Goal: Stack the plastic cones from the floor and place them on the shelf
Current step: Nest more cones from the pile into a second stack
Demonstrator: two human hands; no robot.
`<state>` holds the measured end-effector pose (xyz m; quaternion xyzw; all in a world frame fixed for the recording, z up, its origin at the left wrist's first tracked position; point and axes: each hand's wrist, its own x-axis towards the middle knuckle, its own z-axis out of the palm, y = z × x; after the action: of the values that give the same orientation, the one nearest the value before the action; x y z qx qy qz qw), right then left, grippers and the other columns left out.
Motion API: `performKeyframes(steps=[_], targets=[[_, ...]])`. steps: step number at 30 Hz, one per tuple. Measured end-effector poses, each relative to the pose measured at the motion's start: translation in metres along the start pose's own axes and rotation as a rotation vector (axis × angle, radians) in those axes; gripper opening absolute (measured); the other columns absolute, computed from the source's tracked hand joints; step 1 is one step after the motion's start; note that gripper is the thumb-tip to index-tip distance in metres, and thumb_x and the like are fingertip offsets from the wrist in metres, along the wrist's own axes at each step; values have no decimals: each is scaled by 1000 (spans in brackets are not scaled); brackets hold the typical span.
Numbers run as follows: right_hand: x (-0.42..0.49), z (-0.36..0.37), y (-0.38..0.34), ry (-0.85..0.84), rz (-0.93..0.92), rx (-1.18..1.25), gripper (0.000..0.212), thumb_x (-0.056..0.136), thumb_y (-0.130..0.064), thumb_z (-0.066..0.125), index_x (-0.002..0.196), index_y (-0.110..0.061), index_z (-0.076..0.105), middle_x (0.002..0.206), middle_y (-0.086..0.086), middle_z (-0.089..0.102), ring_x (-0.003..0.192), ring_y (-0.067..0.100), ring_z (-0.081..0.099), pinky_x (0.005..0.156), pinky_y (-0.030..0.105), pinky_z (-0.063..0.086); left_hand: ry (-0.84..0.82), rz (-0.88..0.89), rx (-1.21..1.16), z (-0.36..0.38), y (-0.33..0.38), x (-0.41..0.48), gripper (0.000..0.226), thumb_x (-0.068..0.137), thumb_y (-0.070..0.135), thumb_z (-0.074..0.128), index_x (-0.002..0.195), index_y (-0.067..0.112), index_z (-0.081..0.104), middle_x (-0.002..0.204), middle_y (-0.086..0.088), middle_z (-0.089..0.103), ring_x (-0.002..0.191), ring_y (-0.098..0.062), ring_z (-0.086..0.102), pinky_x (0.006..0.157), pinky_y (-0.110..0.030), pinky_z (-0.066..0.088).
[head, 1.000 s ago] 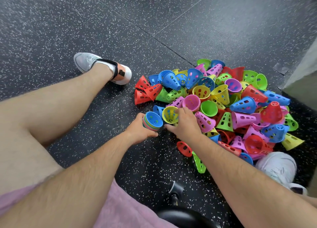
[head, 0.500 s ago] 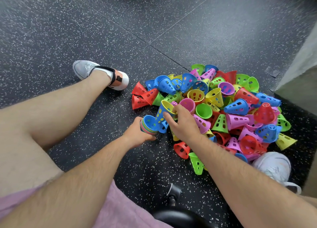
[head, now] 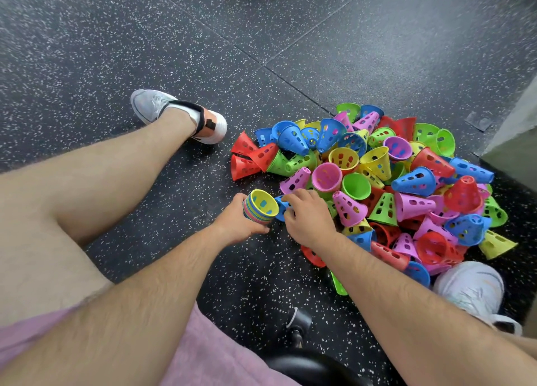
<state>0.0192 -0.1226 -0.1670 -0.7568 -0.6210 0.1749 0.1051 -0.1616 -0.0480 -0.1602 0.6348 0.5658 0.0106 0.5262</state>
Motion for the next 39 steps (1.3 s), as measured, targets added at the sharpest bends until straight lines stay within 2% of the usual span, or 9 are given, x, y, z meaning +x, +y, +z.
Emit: performKeyframes(steps=[4,9,18,21,25,27,30,33,39], targets=[[-1,10,-1,-36,-36,-91,45,85,-31,41,116,-18,72,121,8,62,107,34,53,87,43,46,-11,-21,8,-1,-2,2,71,72,11,93,123,14,43,111,-5,66,97,-17,61,78,-26,46],[2,13,-5,-167,-41,-188,42,95,-28,48,136,-21,56,144,1,46,127,27,41,101,41,34,-9,-33,23,-2,-4,5,72,72,14,94,123,15,43,110,-4,66,101,-20,63,90,-31,47],[7,2,-5,-151,5,-201,62,91,-34,68,143,-11,42,146,3,40,129,26,42,103,38,38,1,-40,31,-4,-6,7,76,69,16,96,123,17,42,110,-2,66,107,-23,65,101,-39,50],[8,-2,1,-101,45,-141,64,87,-36,74,137,-6,48,133,7,47,121,28,48,101,39,42,4,-42,28,-5,-4,4,75,71,16,94,125,17,42,104,3,64,104,-19,64,96,-35,49],[9,-8,6,37,75,-7,42,91,-35,69,115,-2,61,110,11,55,102,30,54,90,43,49,12,-37,32,-5,-2,1,74,72,16,94,125,16,42,101,5,63,102,-19,63,91,-33,49],[11,-10,8,72,101,-3,36,100,-36,52,111,-4,63,103,11,56,93,29,54,80,43,50,10,-38,34,-5,-1,-1,72,73,17,93,123,17,42,102,4,64,98,-17,62,83,-30,47],[15,-15,11,76,122,70,59,102,-43,13,114,-8,60,106,7,54,95,26,52,76,42,50,9,-35,30,-6,-1,-3,72,73,17,93,123,18,42,103,4,64,95,-15,61,74,-25,45],[16,-28,4,196,135,144,31,106,-31,41,108,-7,60,95,12,57,88,32,54,67,44,49,28,-32,30,-7,-1,-4,74,70,18,95,123,17,43,105,2,65,99,-18,64,84,-30,49],[19,-30,-14,240,-40,147,19,104,-25,49,98,-10,60,79,6,60,77,32,53,60,35,34,77,-29,11,-6,-2,-1,76,69,20,95,126,15,45,108,-1,68,99,-21,67,88,-33,51]])
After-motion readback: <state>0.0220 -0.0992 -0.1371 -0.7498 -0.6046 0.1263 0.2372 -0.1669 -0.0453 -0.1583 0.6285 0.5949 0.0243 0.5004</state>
